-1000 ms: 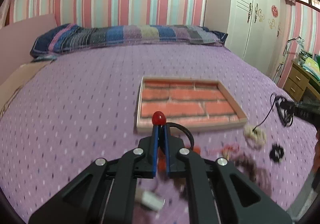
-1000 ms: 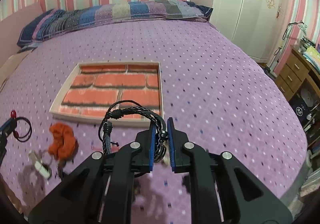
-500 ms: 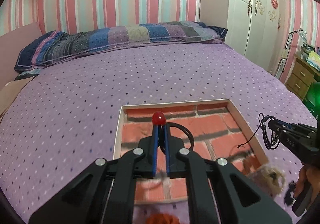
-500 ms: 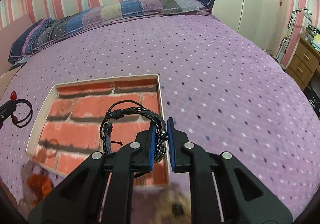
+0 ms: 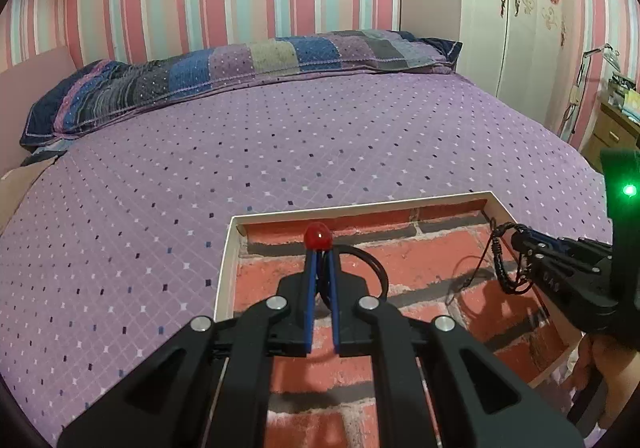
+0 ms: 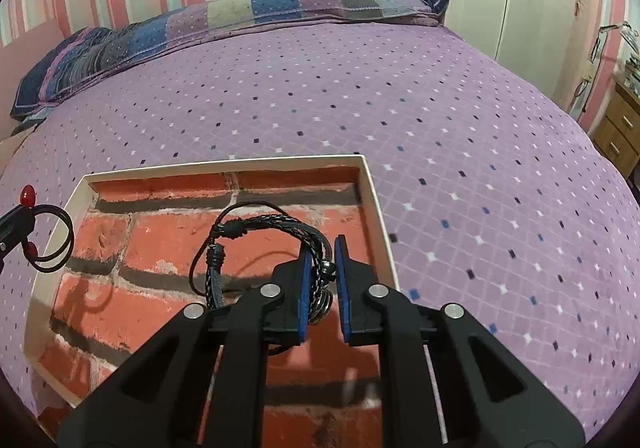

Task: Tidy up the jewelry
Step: 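Carry both held items over the brick-pattern tray, then open both tools to drop the bracelet and hair tie into the tray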

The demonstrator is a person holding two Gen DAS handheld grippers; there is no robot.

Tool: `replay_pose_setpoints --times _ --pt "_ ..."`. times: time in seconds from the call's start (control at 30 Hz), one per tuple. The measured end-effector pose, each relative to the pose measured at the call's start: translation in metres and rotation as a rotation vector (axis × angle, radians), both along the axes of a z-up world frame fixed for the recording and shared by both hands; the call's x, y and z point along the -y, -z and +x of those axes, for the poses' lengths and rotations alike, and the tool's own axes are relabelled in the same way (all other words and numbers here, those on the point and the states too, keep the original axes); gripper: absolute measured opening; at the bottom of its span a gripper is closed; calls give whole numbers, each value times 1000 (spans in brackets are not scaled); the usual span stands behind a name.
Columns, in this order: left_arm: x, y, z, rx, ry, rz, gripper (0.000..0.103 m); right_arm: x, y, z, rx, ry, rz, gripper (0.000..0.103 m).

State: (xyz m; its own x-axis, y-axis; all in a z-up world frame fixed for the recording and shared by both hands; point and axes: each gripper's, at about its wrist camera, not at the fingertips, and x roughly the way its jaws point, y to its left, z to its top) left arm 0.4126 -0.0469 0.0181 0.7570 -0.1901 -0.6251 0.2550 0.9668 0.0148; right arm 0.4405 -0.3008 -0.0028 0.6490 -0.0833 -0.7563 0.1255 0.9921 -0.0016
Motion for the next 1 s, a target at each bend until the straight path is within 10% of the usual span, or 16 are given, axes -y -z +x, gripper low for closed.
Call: replay_pose_setpoints --times 0.57,0.63,1.0 --pt "6 23 23 -26 -40 21 7 1 24 26 -29 27 -50 13" --pt "7 25 25 -24 -50 35 8 -1 23 30 -26 24 -72 36" --pt "4 31 26 -60 -49 29 8 1 3 16 53 -38 -43 82"
